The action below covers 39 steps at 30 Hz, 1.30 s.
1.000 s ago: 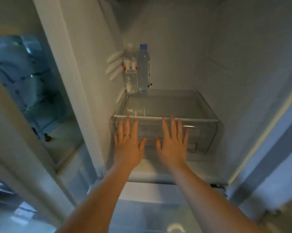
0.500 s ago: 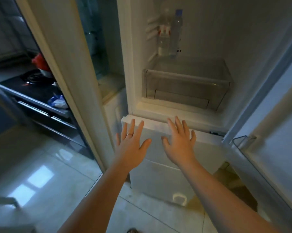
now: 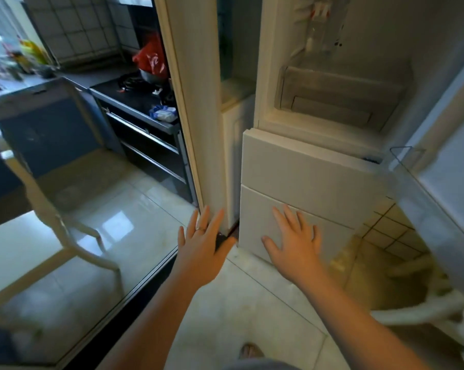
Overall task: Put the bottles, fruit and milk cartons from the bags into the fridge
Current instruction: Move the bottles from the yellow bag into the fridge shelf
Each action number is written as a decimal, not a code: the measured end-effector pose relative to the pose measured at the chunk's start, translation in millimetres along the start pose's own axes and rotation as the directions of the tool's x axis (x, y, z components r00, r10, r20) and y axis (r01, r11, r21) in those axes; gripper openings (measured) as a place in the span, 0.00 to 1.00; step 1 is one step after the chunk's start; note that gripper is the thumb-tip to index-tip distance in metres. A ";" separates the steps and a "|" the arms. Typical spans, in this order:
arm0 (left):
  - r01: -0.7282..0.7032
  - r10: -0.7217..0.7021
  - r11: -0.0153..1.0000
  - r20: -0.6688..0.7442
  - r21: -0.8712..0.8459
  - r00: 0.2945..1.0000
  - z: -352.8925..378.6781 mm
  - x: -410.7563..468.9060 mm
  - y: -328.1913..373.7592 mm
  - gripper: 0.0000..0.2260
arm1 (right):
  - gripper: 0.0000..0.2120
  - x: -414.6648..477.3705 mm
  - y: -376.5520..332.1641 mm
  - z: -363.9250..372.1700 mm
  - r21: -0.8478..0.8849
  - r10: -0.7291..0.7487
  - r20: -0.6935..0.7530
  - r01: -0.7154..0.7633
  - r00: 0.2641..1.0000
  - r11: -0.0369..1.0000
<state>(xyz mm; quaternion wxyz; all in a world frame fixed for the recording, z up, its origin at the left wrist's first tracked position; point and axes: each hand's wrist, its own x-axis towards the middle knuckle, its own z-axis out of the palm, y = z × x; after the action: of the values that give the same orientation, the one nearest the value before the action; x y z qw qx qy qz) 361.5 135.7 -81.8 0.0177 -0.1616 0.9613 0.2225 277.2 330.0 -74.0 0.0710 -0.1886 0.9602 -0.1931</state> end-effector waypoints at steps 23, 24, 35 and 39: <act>-0.352 0.330 0.936 0.351 -0.001 0.877 149.2 -264.4 117.7 0.30 | 0.32 -369.4 134.1 18.7 -0.029 0.366 -0.008 -0.366 0.930 0.930; -0.369 0.341 0.929 0.369 0.006 0.865 158.6 -269.2 134.5 0.30 | 0.32 -380.1 148.7 13.2 -0.025 0.384 -0.019 -0.385 0.923 0.923; -0.512 0.492 0.856 0.418 -0.072 0.764 295.5 -345.2 363.7 0.30 | 0.31 -505.0 376.7 -65.0 0.059 0.550 -0.125 -0.547 0.826 0.835; -0.546 0.520 0.836 0.408 -0.062 0.750 338.4 -377.9 452.9 0.29 | 0.32 -560.0 466.2 -102.8 0.066 0.578 -0.132 -0.575 0.805 0.816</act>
<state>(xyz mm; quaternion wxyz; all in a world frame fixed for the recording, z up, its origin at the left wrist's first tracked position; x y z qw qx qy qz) 562.3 781.3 -155.3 0.1589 0.1699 0.9479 0.2177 614.0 981.9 -129.8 0.0578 0.1271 0.9724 -0.1867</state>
